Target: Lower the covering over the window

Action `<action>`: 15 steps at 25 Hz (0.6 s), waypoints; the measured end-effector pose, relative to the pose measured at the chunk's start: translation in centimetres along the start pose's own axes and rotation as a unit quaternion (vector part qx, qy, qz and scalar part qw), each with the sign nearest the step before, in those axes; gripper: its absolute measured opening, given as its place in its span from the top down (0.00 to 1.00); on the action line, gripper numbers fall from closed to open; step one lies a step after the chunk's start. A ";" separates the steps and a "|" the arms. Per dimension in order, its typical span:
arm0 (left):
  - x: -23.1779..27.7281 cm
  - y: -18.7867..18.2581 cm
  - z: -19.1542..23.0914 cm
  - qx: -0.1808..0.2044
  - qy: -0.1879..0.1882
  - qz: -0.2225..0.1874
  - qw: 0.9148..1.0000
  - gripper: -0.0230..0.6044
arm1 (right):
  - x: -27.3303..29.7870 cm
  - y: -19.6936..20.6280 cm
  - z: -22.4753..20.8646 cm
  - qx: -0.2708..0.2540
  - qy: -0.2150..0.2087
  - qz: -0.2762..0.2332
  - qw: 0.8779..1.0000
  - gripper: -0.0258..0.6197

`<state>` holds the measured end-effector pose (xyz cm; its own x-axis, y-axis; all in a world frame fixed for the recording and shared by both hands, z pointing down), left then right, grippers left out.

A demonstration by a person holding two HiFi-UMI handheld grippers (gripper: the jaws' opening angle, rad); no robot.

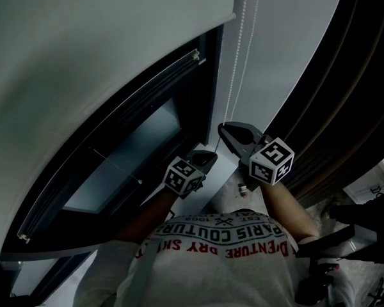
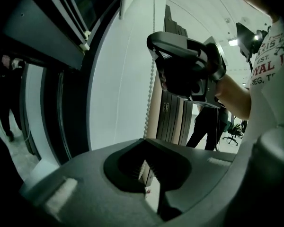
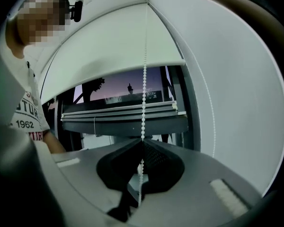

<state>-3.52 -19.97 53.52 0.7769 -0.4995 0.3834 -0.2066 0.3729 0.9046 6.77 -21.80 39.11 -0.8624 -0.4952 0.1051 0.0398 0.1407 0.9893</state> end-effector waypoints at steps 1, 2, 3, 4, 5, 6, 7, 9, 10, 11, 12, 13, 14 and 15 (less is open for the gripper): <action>0.1 0.4 0.1 -0.005 0.002 0.006 1.000 0.95 | 0.0 0.5 0.0 0.002 0.001 0.005 1.000 0.95; 0.2 0.7 0.3 -0.013 0.004 0.011 1.000 0.95 | 0.1 0.9 -0.1 0.005 0.002 0.009 1.000 0.95; 0.3 1.0 0.5 -0.022 0.007 0.015 1.000 0.95 | 0.2 1.3 -0.1 0.009 0.003 0.012 1.000 0.95; 0.3 1.3 0.8 -0.029 0.008 0.019 0.999 0.95 | 0.3 1.7 -0.1 0.013 0.004 0.016 1.000 0.95; 0.4 1.7 1.1 -0.030 0.007 0.027 0.999 0.95 | 0.4 2.2 -0.1 0.015 0.005 0.023 1.000 0.95; 0.5 2.3 1.3 -0.026 0.006 0.037 0.999 0.95 | 0.6 2.8 -0.1 0.016 0.005 0.033 0.999 0.95; 0.7 2.9 1.4 -0.020 0.004 0.049 0.999 0.95 | 0.8 3.4 0.0 0.018 0.004 0.042 0.999 0.95; 0.8 4.2 1.3 -0.016 0.003 0.069 0.998 0.95 | 1.0 4.8 0.2 0.024 0.003 0.058 0.998 0.95; 0.8 4.9 1.2 -0.018 0.003 0.075 0.997 0.95 | 1.0 5.4 0.2 0.027 0.003 0.064 0.998 0.95; 0.8 5.4 1.1 -0.021 0.004 0.080 0.997 0.95 | 1.0 6.0 0.3 0.031 0.003 0.070 0.997 0.95; 0.9 6.0 0.9 -0.024 0.005 0.084 0.996 0.95 | 1.0 6.5 0.4 0.033 0.003 0.074 0.997 0.95; 1.0 6.4 0.8 -0.025 0.006 0.088 0.996 0.95 | 1.1 7.0 0.4 0.035 0.003 0.077 0.996 0.95; 1.0 6.8 0.7 -0.026 0.006 0.092 0.995 0.95 | 1.1 7.4 0.5 0.037 0.003 0.078 0.996 0.95; 1.1 7.2 0.6 -0.027 0.007 0.096 0.995 0.95 | 1.2 7.7 0.6 0.038 0.003 0.078 0.996 0.95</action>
<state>-4.49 -18.27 60.52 0.7345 -0.4034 0.5456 -0.3202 0.5029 0.8029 5.75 -20.77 46.81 -0.8457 -0.4677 0.2570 0.1334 0.2810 0.9504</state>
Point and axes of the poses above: the fingertips, and each gripper's own axes: x forward along the fingers, z to its left, y out of its underside, the point moved 7 cm from there along -x, backward along the fingers, and after that the axes turned 2 degrees about -y, right-handed, at the moved point
